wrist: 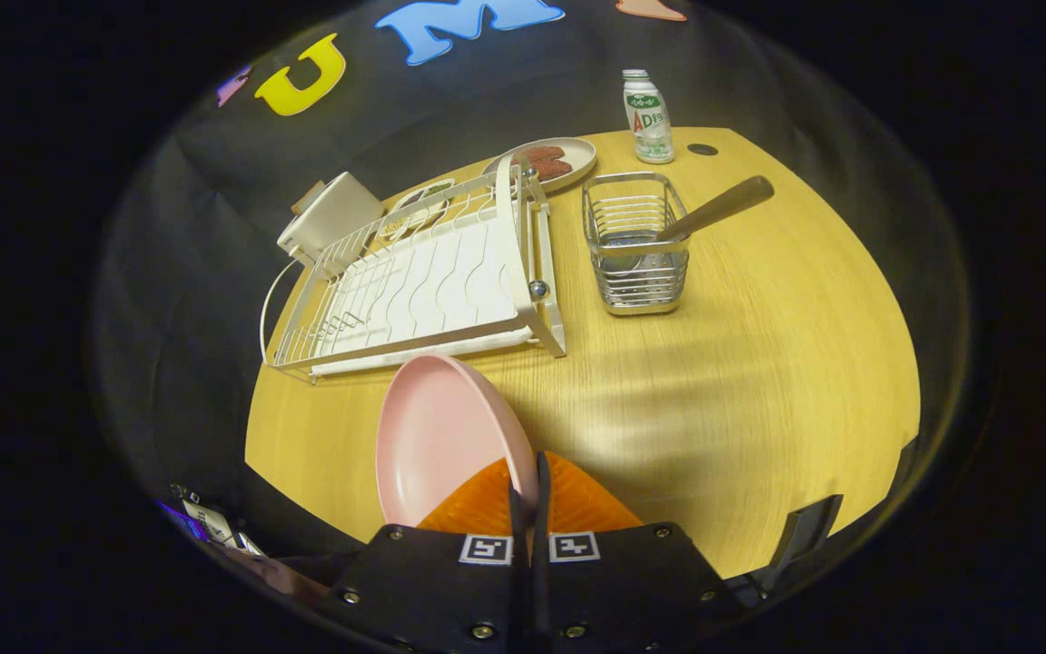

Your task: Take the plate from the dish rack, then take the spoon from the basket and place it into the plate.

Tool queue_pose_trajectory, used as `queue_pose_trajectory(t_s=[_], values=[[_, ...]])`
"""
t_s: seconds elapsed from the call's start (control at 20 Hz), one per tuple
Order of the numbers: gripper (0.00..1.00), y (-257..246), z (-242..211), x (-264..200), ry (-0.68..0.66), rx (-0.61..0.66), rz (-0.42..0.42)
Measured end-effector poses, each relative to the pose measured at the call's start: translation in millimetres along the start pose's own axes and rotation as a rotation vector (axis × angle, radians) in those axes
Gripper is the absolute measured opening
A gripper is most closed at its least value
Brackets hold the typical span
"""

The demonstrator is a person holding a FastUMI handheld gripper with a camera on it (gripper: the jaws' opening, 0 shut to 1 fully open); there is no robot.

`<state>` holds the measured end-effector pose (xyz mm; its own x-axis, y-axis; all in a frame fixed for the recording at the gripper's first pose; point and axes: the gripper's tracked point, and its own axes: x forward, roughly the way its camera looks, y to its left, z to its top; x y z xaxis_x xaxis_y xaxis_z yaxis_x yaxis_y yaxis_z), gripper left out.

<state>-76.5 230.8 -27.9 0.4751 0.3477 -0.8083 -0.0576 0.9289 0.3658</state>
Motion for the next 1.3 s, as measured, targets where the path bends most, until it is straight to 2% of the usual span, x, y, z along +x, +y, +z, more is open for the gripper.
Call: queue_pose_trajectory(t_s=[0.35, 0.5, 0.55, 0.7, 0.95, 1.05, 1.3], values=[[0.01, -6.7, -14.9, 34.7, 0.04, 0.073, 0.104], [0.02, -10.5, -16.8, 38.9, 0.031, 0.101, 0.091], [0.06, -14.2, -12.9, 40.8, 0.005, 0.092, 0.075], [0.09, -15.4, -3.4, 34.0, -0.06, 0.067, 0.075], [0.09, -35.1, 36.6, -15.1, -0.265, -0.002, 0.016], [0.18, -46.4, 55.1, -31.6, -0.37, -0.061, -0.034], [0.21, -66.4, 84.2, -88.7, -0.603, -0.154, -0.128]])
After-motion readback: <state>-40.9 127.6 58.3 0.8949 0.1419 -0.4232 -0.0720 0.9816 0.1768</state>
